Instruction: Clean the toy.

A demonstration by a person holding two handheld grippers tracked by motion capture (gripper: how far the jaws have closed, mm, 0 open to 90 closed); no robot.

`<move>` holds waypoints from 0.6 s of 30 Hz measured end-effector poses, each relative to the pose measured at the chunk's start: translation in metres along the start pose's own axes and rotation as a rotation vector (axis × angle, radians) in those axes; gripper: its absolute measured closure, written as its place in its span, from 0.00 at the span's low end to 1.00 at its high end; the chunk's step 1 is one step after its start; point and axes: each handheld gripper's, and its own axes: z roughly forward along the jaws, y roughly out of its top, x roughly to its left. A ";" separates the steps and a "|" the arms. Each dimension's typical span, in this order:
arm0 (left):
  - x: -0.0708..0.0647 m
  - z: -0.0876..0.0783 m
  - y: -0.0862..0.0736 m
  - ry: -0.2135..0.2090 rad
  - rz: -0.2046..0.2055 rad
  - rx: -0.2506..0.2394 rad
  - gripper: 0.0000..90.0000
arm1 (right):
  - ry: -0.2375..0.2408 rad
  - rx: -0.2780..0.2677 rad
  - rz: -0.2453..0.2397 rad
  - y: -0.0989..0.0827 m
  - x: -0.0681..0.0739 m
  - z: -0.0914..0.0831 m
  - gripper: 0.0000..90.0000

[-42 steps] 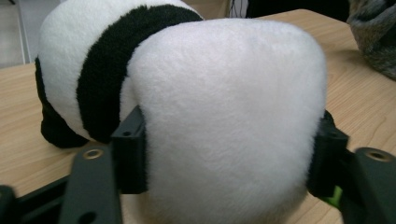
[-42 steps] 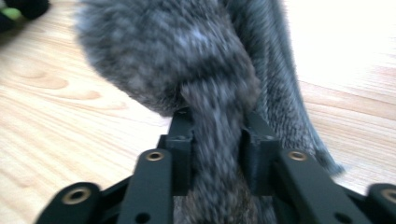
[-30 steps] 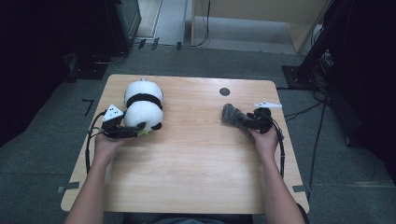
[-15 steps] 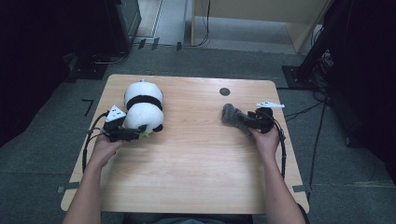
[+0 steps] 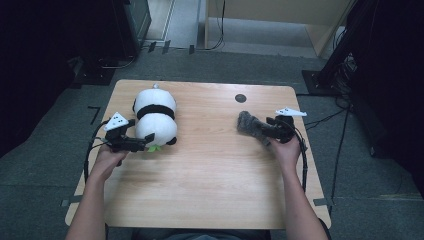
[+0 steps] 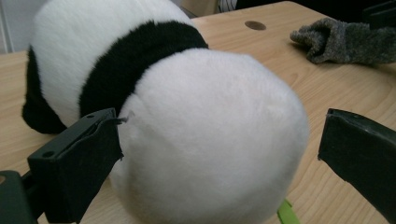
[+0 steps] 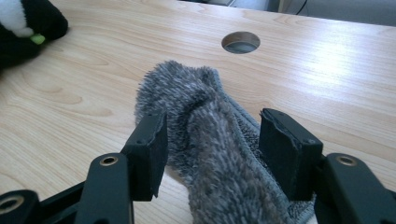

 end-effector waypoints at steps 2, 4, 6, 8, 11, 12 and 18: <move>-0.003 -0.002 0.002 -0.003 0.001 -0.005 0.00 | 0.002 -0.001 -0.005 0.001 0.002 -0.001 0.48; -0.007 -0.002 0.004 -0.012 -0.002 -0.013 0.00 | 0.006 -0.003 -0.012 0.001 0.005 -0.002 0.48; -0.013 -0.003 0.009 -0.015 -0.003 -0.024 0.00 | 0.008 -0.004 -0.022 0.001 0.009 -0.004 0.48; -0.018 -0.003 0.011 -0.025 -0.005 -0.026 0.00 | 0.008 0.001 -0.034 0.002 0.012 -0.006 0.47; -0.027 -0.001 0.013 -0.012 -0.004 -0.008 0.00 | 0.026 -0.005 -0.039 0.001 0.019 -0.010 0.47; -0.029 0.000 0.013 -0.016 0.001 -0.006 0.00 | 0.035 -0.008 -0.040 0.001 0.022 -0.010 0.47; -0.046 0.004 0.014 -0.025 0.020 0.001 0.05 | 0.074 0.012 -0.081 0.000 0.042 -0.012 0.43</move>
